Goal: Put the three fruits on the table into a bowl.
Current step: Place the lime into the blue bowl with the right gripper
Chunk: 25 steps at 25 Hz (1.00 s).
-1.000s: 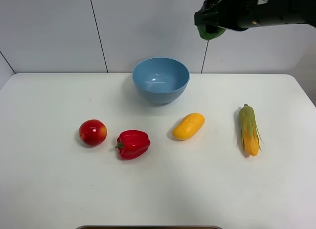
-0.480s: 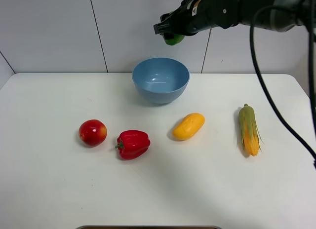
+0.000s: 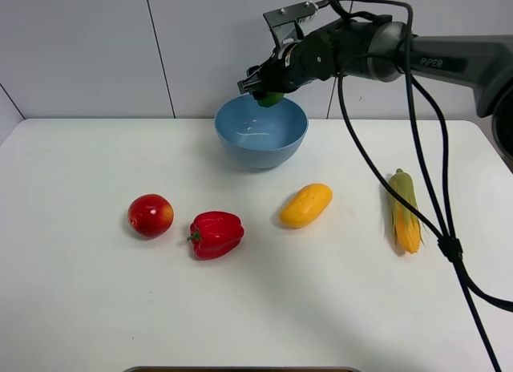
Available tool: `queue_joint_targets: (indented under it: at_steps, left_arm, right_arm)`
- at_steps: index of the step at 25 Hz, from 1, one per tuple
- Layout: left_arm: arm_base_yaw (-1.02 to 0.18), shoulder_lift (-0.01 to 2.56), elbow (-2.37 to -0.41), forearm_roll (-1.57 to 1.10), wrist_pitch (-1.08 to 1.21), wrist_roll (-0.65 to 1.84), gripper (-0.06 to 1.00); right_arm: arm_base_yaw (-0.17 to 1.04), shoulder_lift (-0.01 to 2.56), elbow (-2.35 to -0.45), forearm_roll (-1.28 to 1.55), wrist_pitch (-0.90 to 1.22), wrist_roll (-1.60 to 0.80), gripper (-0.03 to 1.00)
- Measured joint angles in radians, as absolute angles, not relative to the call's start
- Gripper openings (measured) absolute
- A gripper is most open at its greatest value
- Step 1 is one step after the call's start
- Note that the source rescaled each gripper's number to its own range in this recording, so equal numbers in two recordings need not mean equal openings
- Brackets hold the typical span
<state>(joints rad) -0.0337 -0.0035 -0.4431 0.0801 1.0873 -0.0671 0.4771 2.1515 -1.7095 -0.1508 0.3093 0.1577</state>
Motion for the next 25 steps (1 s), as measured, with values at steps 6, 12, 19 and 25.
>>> queue_joint_targets:
  at_steps: [6,12,19,25]
  left_arm:
    - [-0.034,-0.004,-0.443,0.08,1.087,-0.067,1.0]
    - [-0.034,-0.004,-0.443,0.08,1.087,-0.064,1.0]
    - [-0.034,-0.004,-0.443,0.08,1.087,-0.064,1.0]
    - [-0.034,-0.004,-0.443,0.08,1.087,-0.064,1.0]
  right_arm:
    - [0.477,2.239,-1.737,-0.151,0.291,0.148,0.25]
    - [0.477,2.296,-1.739,-0.143,0.287,0.141,0.25]
    - [0.477,2.336,-1.739,-0.143,0.265,0.14,0.25]
    - [0.477,2.351,-1.739,-0.134,0.262,0.14,0.25]
